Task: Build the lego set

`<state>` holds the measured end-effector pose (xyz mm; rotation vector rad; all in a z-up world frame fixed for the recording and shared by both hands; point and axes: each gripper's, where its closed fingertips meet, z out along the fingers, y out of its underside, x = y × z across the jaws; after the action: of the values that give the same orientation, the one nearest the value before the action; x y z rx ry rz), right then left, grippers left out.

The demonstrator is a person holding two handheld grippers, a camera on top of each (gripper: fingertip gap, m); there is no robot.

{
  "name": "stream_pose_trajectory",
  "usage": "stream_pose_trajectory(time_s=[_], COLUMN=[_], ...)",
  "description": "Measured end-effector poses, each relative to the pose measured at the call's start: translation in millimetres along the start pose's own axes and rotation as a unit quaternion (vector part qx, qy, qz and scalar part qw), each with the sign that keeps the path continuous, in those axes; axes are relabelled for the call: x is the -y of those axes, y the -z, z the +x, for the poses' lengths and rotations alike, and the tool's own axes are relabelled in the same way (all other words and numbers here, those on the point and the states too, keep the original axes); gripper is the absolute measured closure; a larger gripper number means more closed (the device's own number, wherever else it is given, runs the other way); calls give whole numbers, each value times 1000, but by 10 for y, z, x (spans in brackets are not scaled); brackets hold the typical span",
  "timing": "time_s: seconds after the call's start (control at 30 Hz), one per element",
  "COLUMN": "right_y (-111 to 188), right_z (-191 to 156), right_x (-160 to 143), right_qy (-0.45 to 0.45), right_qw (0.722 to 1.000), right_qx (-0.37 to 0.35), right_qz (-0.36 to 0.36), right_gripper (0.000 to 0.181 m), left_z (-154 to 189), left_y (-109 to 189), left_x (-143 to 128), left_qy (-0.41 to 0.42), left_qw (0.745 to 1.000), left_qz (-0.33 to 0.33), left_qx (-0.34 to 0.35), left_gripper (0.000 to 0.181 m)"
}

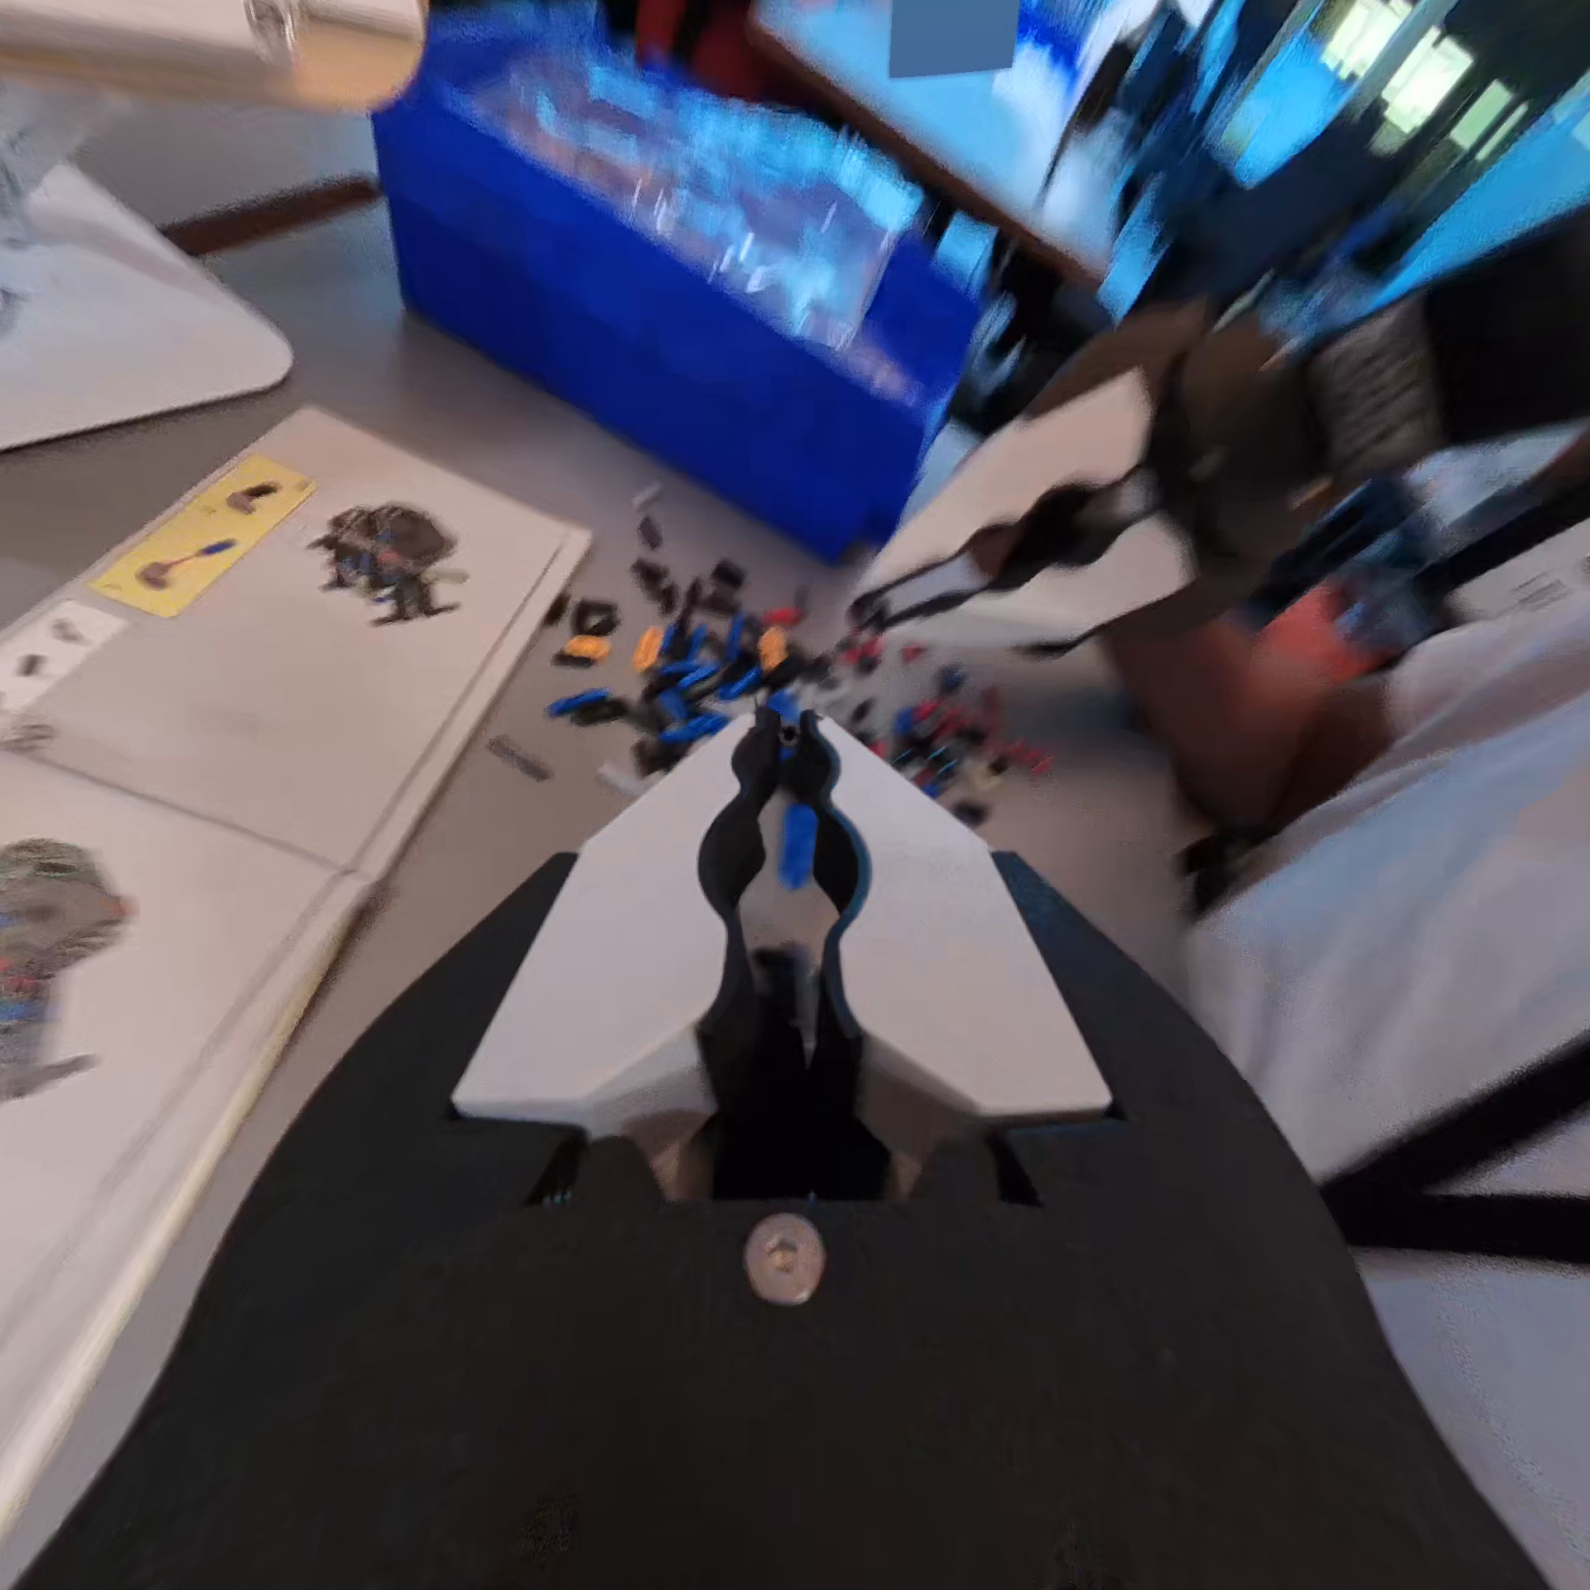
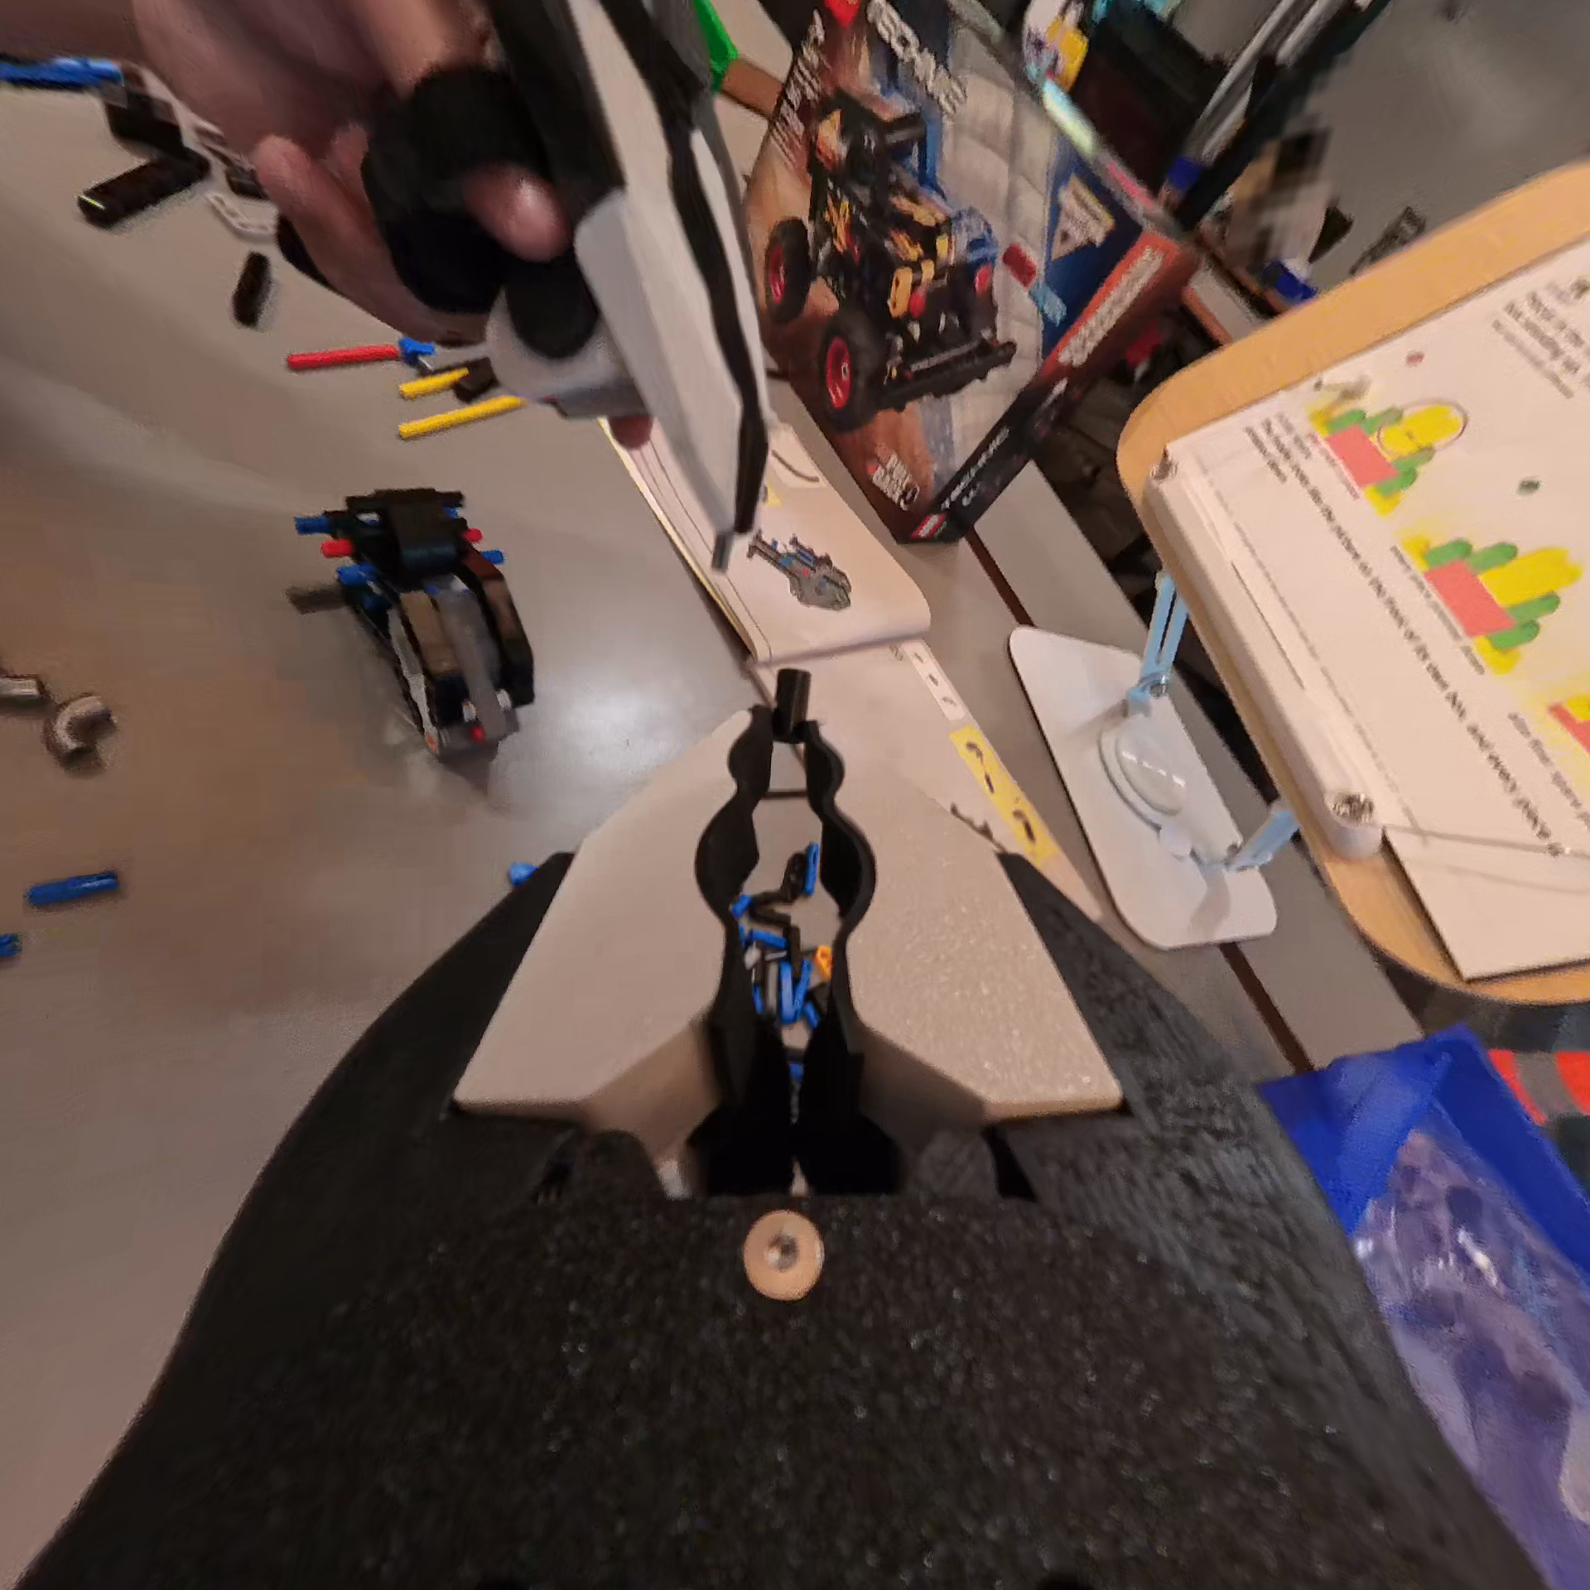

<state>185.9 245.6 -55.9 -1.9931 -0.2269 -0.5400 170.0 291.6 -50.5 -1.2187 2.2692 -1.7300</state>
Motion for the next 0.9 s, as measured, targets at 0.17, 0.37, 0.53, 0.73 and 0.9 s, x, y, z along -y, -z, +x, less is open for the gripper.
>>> stream_pose_trajectory(time_s=[0.17,0.37,0.53,0.73,0.9], right_y=[128,264,337,312,167], right_z=[57,-96,-327,-883,-1398], right_x=[-283,-606,-642,-631,-563], right_qy=[-43,-128,-168,-198,-158], right_qw=[998,987,982,968,963], right_qx=[-18,-33,-7,92,145], right_qz=[-52,-90,-91,-123,-163], right_gripper=[175,175,175,175,175], left_z=[-407,-714,-734,-731,-496], left_y=[-590,-977,-1029,-929,-419], left_x=[-226,-494,-563,-461,-150], left_qy=[-32,-38,-79,-88,-103], left_qw=[986,962,958,967,983], left_qz=[-162,-270,-275,-239,-139], left_qx=[25,3,12,27,55], left_gripper=[179,178,178,162,159])
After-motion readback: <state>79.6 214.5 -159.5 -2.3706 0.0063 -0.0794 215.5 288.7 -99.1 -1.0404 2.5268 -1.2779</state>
